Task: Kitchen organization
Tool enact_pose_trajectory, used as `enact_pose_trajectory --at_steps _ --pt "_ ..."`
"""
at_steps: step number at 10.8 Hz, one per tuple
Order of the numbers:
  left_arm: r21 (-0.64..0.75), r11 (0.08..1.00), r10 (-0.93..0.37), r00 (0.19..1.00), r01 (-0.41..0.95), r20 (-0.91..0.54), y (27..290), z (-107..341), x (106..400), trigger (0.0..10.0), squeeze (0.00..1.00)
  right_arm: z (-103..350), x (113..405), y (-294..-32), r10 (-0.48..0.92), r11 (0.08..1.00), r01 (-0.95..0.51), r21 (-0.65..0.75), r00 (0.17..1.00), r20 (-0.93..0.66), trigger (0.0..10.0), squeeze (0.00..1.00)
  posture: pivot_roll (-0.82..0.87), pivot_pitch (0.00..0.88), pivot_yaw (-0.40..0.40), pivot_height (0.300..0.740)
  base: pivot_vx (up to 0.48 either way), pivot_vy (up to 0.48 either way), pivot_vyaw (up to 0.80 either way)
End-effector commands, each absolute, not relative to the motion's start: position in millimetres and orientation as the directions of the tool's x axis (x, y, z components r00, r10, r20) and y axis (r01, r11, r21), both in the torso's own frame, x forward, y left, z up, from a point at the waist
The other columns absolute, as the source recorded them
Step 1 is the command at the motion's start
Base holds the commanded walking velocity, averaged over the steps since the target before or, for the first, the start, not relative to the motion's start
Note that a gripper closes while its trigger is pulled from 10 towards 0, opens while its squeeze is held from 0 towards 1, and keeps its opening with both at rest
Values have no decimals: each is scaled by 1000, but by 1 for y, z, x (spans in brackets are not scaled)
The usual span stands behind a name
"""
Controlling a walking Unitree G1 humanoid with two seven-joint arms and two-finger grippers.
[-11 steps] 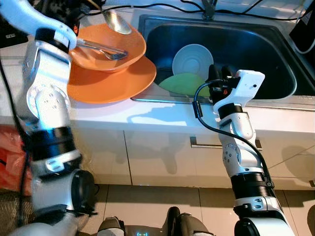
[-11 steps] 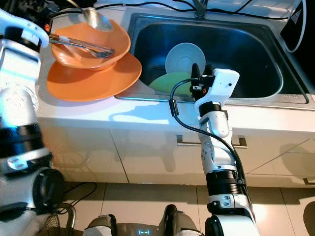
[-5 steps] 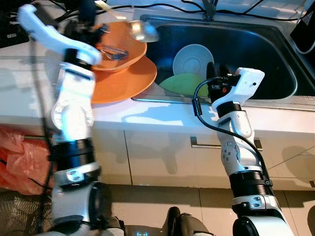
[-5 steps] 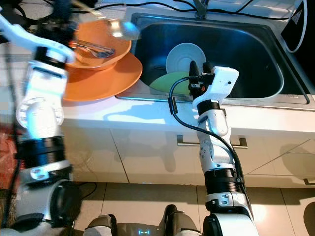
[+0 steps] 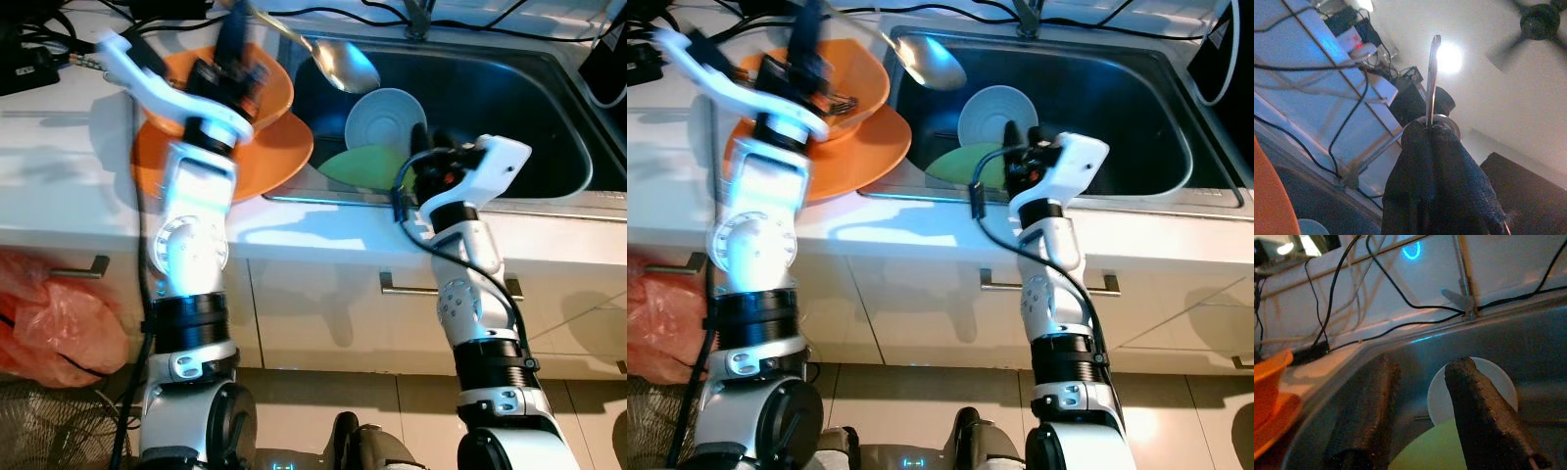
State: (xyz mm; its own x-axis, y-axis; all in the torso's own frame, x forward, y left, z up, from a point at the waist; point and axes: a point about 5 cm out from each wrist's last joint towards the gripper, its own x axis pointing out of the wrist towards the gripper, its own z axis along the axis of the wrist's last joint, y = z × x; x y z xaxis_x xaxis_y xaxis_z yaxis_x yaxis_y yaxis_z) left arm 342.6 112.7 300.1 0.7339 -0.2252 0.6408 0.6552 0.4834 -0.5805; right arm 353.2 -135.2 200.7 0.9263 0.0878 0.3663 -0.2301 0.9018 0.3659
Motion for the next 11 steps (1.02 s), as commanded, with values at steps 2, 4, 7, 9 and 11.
enact_pose_trajectory --at_steps 2,4,7,9,11 --pt "-591 453 -258 732 668 630 96 290 342 10000 0 208 353 -138 79 817 -279 505 921 382 10000 0 102 166 -48 740 0 0 0" --pt "-599 457 -264 743 658 615 93 284 342 10000 0 207 351 -135 111 702 -345 623 917 384 10000 0 101 160 -48 740 0 0 0" --pt "-605 466 -277 755 646 594 87 275 343 10000 0 204 345 -136 131 468 -425 775 900 415 10000 0 98 149 -51 740 0 0 0" --pt "-614 462 -269 761 640 591 87 272 344 10000 0 205 344 -137 127 396 -445 803 893 432 10000 0 97 140 -54 740 0 0 0" --pt "-621 459 -266 765 635 586 86 267 345 10000 0 211 340 -135 140 294 -501 814 865 482 10000 0 99 136 -55 740 0 0 0"
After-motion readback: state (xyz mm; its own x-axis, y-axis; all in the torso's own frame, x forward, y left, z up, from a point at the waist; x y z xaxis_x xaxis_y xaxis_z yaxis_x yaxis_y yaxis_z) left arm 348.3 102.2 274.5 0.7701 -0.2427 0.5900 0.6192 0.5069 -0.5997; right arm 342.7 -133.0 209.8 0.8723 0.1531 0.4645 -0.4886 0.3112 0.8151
